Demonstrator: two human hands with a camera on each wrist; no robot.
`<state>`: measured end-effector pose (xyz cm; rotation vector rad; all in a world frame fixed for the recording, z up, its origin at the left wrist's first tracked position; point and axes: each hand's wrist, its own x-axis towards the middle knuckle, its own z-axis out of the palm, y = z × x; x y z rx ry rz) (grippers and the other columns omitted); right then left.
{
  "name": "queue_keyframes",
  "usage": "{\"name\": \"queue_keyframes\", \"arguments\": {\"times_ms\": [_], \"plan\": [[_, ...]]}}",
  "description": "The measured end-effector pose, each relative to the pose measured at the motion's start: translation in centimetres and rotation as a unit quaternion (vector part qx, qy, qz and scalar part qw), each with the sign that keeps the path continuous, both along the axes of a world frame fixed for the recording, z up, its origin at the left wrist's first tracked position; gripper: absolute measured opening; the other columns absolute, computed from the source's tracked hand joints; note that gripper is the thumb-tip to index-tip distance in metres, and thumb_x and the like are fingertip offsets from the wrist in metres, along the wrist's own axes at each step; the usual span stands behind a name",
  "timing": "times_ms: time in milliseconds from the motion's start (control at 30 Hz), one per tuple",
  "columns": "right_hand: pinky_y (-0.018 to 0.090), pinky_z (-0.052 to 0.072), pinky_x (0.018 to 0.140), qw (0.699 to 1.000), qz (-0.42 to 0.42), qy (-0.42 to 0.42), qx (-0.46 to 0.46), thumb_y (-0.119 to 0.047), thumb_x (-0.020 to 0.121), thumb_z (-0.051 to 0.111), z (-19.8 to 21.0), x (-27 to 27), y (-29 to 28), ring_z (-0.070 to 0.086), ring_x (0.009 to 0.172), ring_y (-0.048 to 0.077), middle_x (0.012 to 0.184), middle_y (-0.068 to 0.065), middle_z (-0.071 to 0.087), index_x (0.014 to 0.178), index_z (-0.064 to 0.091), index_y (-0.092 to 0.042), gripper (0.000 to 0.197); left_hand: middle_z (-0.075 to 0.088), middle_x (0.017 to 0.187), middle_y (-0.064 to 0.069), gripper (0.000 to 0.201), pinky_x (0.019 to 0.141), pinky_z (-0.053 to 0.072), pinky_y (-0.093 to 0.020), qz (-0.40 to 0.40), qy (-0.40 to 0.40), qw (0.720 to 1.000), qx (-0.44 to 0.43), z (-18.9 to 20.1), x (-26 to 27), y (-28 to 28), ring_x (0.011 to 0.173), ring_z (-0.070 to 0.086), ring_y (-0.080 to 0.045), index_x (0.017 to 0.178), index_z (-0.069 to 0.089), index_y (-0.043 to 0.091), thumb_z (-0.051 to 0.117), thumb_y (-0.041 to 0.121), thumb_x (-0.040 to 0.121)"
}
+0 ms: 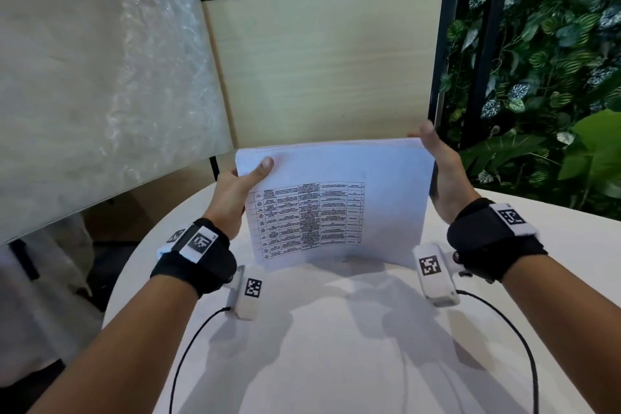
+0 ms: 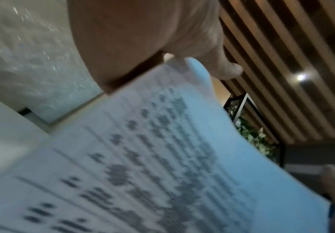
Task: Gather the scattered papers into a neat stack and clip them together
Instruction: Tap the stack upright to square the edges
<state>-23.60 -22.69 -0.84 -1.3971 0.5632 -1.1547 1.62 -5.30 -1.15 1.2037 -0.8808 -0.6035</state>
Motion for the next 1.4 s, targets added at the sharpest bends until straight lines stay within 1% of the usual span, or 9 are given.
{"name": "queue_keyframes", "arguments": {"times_ms": [233, 433, 600, 667, 733, 833, 933, 1067, 1400], "plan": [[0.052, 0.055, 0.091, 0.998, -0.027, 0.058, 0.005, -0.047, 0.042, 0.096, -3.4, 1.4, -0.6, 0.071, 0.100, 0.025, 0.109, 0.007, 0.074, 0.112, 0.066, -0.009, 0.086, 0.074, 0.114, -0.010, 0.033, 0.105, 0.047, -0.053, 0.011, -0.043, 0.999, 0.018, -2.2, -0.1, -1.5, 0.110, 0.069, -0.028, 0.106, 0.073, 0.012, 0.081, 0.005, 0.074], [0.047, 0.052, 0.098, 0.992, -0.068, 0.073, -0.071, -0.027, 0.051, 0.095, -0.5, 0.5, 0.7, 0.066, 0.107, 0.018, 0.115, 0.002, 0.070, 0.112, 0.065, -0.014, 0.069, 0.076, 0.107, -0.009, 0.024, 0.098, 0.053, -0.052, 0.029, -0.109, 0.993, 0.038, -1.5, -0.7, -0.8, 0.102, 0.072, -0.028, 0.099, 0.074, 0.010, 0.080, 0.004, 0.077], [0.044, 0.030, 0.115, 0.821, -0.131, 0.371, -0.414, -0.056, 0.060, 0.084, 8.7, 0.7, 3.5, 0.040, 0.133, 0.020, 0.145, -0.003, 0.042, 0.139, 0.039, -0.028, 0.095, 0.070, 0.070, -0.004, 0.021, 0.050, 0.045, -0.031, 0.008, -0.294, 0.955, 0.041, 5.2, -2.2, -0.7, 0.052, 0.055, -0.017, 0.085, 0.071, 0.004, 0.084, 0.018, 0.076], [0.035, 0.048, 0.097, 0.792, -0.059, 0.424, -0.436, -0.050, 0.062, 0.085, 11.0, 2.2, 5.2, 0.058, 0.116, 0.025, 0.125, 0.006, 0.062, 0.124, 0.056, -0.021, 0.074, 0.045, 0.046, 0.009, 0.038, 0.045, 0.028, -0.023, 0.010, -0.393, 0.918, 0.043, 8.3, -3.5, -1.0, 0.042, 0.033, -0.006, 0.052, 0.055, 0.016, 0.087, 0.019, 0.073], [0.016, 0.041, 0.052, 0.829, -0.024, 0.380, -0.410, -0.036, 0.063, 0.089, 12.1, 2.9, 6.0, 0.060, 0.068, 0.015, 0.070, 0.001, 0.062, 0.074, 0.061, -0.013, 0.039, 0.031, 0.042, 0.009, 0.053, 0.044, 0.020, -0.023, 0.011, -0.477, 0.878, 0.033, 11.1, -4.9, -0.8, 0.040, 0.025, -0.005, 0.045, 0.042, 0.019, 0.088, 0.019, 0.070], [0.014, 0.021, 0.038, 0.892, -0.030, 0.278, -0.356, -0.026, 0.063, 0.090, 12.0, 2.1, 5.6, 0.038, 0.036, 0.001, 0.044, -0.012, 0.038, 0.050, 0.038, -0.017, 0.054, 0.062, 0.057, 0.000, 0.029, 0.047, 0.039, -0.022, 0.013, -0.467, 0.884, 0.027, 14.1, -4.3, 1.3, 0.046, 0.048, -0.004, 0.069, 0.068, 0.005, 0.089, 0.025, 0.070], [0.015, 0.037, 0.052, 0.945, -0.045, 0.171, -0.277, -0.024, 0.062, 0.091, 10.5, 1.4, 5.0, 0.051, 0.055, 0.000, 0.062, -0.005, 0.056, 0.061, 0.059, -0.008, 0.035, 0.076, 0.104, -0.017, 0.059, 0.077, 0.058, -0.032, -0.030, -0.252, 0.967, 0.019, 13.6, -0.9, 3.3, 0.087, 0.071, -0.023, 0.107, 0.074, 0.012, 0.091, 0.039, 0.058], [0.031, 0.057, 0.074, 0.988, -0.032, 0.030, -0.149, -0.013, 0.061, 0.090, 7.7, 2.4, 4.5, 0.068, 0.078, 0.012, 0.089, 0.006, 0.073, 0.090, 0.071, 0.001, 0.038, 0.056, 0.141, -0.019, 0.079, 0.107, 0.042, -0.059, -0.146, -0.041, 0.988, 0.001, 8.1, -0.3, 2.8, 0.131, 0.053, -0.039, 0.126, 0.064, 0.012, 0.094, 0.037, 0.057], [0.022, 0.057, 0.076, 0.996, -0.043, -0.044, -0.058, -0.003, 0.067, 0.086, 3.0, 5.2, 2.9, 0.071, 0.092, 0.014, 0.102, 0.005, 0.073, 0.110, 0.065, -0.002, 0.048, 0.076, 0.105, -0.014, 0.025, 0.088, 0.058, -0.049, 0.078, -0.079, 0.992, -0.067, 4.0, -3.7, -1.3, 0.099, 0.072, -0.032, 0.100, 0.073, 0.002, 0.081, 0.005, 0.077]]}}
